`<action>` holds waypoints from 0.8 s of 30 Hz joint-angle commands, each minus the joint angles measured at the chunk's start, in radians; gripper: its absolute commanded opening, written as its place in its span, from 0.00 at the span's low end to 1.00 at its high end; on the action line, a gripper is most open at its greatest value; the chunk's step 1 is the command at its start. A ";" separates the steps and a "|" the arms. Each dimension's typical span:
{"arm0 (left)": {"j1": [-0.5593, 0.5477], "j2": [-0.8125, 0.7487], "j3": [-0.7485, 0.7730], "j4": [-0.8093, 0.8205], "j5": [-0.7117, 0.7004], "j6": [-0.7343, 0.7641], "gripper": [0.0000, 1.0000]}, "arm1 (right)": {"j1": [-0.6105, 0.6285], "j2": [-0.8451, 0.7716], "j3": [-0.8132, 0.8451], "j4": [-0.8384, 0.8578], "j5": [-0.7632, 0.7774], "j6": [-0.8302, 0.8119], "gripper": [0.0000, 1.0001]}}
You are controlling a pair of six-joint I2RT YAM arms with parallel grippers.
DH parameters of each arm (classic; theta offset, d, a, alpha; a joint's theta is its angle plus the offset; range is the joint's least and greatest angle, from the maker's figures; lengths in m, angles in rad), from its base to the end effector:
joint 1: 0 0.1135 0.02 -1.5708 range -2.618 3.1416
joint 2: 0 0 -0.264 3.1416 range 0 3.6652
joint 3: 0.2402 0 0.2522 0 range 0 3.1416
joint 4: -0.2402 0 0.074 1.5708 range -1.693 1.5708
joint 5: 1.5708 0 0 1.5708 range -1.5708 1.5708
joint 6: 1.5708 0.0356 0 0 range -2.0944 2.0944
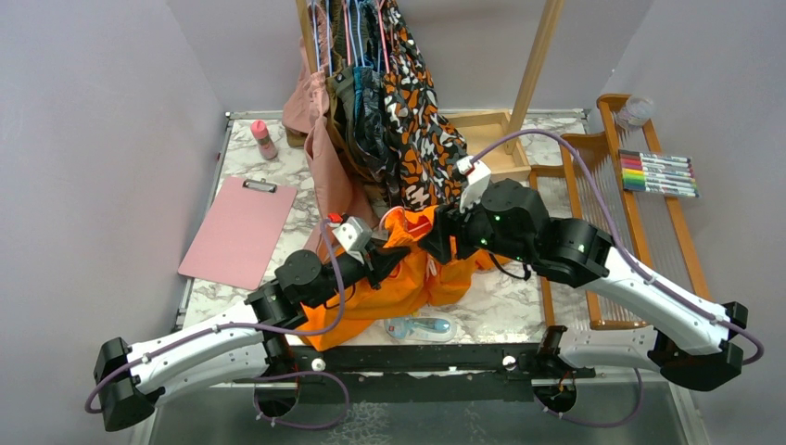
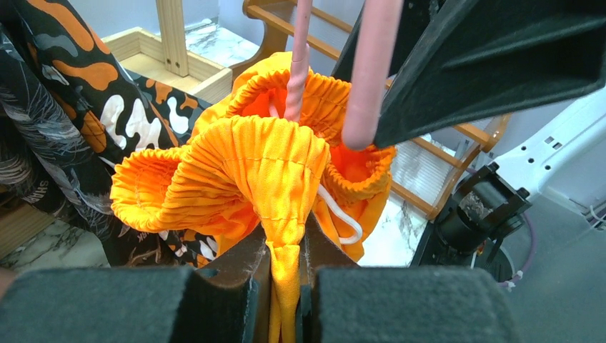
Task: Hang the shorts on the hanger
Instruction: Adjust the shorts on the hanger.
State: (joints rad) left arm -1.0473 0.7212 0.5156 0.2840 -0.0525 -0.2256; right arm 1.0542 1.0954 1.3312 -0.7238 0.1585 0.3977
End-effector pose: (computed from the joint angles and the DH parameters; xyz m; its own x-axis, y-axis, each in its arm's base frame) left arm 0.0931 -0.1576 0.3051 -0.1494 -0.1879 -0.9707 0.8262 0.5156 -0.2270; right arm 0.1134 0.1883 0.4126 -0.5194 -0.1400 -0.8430 -0.6384 0.7193 0.2739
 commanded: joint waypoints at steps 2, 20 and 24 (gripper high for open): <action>0.005 -0.046 -0.019 0.095 0.048 0.011 0.00 | 0.007 -0.038 0.057 -0.009 0.010 -0.059 0.63; 0.005 -0.117 -0.029 0.014 0.219 0.037 0.00 | 0.007 -0.165 -0.058 0.173 -0.255 -0.405 0.59; 0.004 -0.114 -0.027 0.013 0.231 0.038 0.00 | 0.007 -0.141 -0.083 0.274 -0.390 -0.419 0.59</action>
State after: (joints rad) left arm -1.0473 0.6205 0.4763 0.2687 0.1318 -0.1978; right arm 1.0546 0.9344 1.2728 -0.5858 -0.0452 0.0315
